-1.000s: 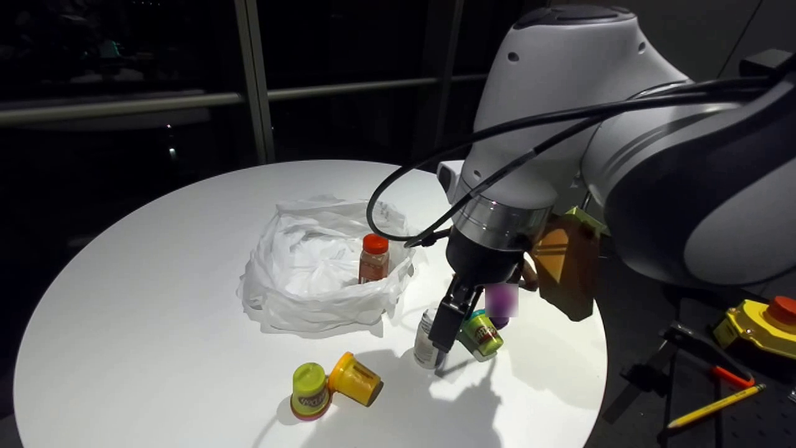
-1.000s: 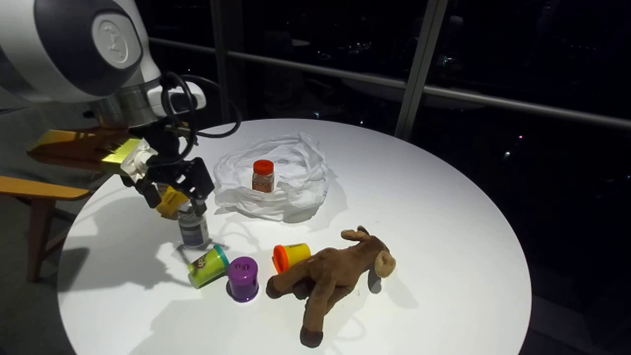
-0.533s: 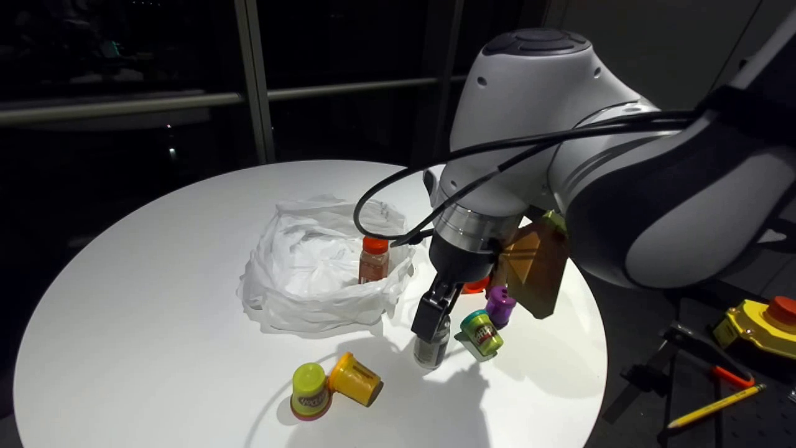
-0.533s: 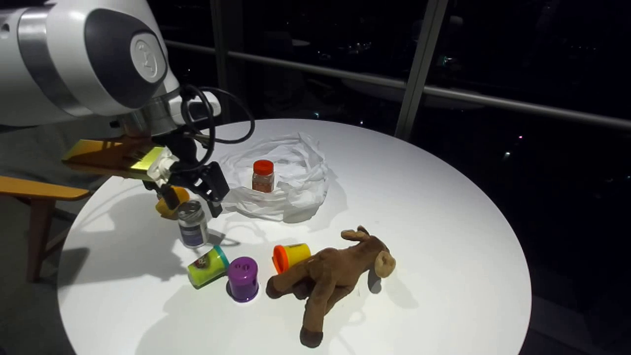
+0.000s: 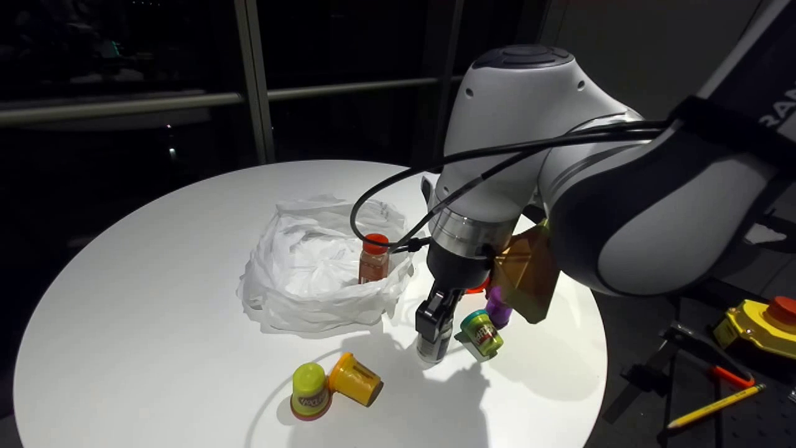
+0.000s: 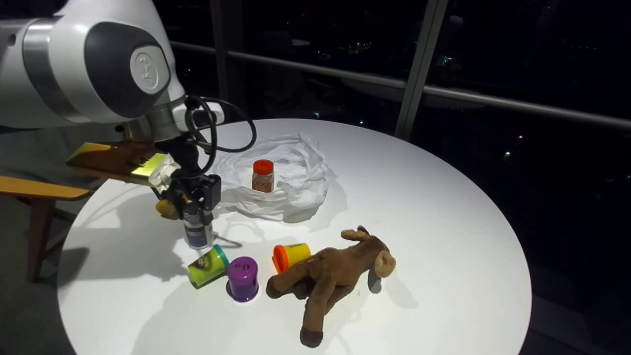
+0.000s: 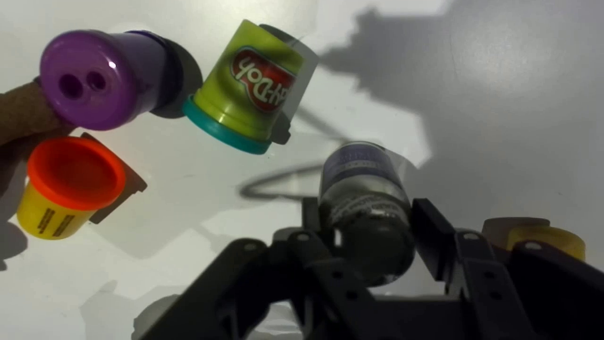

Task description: Put the objects in the plastic

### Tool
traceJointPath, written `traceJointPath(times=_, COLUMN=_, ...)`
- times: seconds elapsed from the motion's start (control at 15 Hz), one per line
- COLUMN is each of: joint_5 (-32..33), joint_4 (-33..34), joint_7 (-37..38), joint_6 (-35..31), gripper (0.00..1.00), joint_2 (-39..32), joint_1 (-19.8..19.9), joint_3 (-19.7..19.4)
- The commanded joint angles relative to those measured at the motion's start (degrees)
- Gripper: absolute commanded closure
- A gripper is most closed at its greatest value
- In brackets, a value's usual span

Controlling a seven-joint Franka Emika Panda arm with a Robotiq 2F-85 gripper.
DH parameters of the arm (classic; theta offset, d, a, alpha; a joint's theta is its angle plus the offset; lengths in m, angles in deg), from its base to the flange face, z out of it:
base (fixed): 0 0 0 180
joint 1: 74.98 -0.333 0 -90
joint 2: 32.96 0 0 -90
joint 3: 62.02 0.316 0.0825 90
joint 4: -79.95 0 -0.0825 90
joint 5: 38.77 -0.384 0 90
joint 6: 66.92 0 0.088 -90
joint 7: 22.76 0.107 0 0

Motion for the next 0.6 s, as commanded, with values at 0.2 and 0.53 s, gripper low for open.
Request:
traceJointPath(times=0.2, joint_5=-0.3, joint_4=2.1, joint_7=2.0, joint_6=11.6, gripper=0.74, joint_2=8.2, joint_1=-1.9, joint_3=0.1)
traceJointPath(times=0.53, joint_5=0.4, joint_4=15.5, joint_7=0.0, joint_6=21.8, gripper=0.74, joint_2=5.3, joint_1=0.4, joint_3=5.4)
